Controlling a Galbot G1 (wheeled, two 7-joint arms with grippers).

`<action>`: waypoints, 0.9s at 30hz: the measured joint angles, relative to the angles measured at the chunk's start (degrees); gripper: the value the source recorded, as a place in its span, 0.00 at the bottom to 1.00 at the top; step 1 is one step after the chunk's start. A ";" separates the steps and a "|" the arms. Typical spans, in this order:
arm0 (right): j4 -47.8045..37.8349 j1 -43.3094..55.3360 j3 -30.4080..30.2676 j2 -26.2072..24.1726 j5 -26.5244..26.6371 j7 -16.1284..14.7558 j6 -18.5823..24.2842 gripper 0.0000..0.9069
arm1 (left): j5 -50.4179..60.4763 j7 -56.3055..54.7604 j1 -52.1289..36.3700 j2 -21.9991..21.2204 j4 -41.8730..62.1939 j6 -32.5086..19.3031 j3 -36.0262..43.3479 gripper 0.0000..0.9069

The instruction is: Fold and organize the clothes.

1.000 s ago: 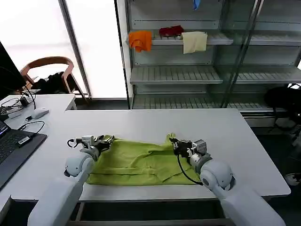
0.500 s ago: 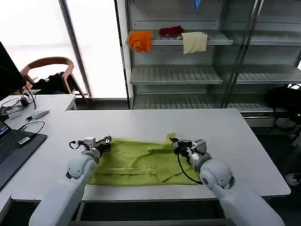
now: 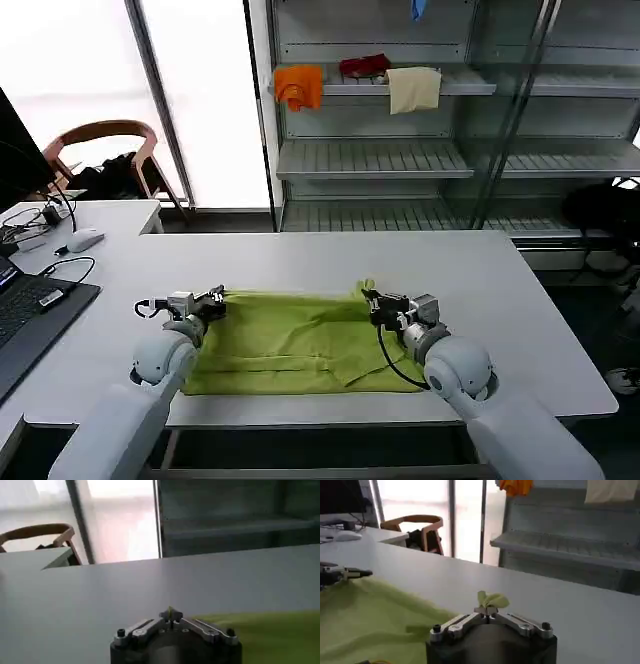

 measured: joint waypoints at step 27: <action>3.76 -2.89 1.13 -2.55 0.88 -0.03 0.23 0.00 | -3.31 -7.22 12.92 5.45 -20.32 -4.91 -4.29 0.00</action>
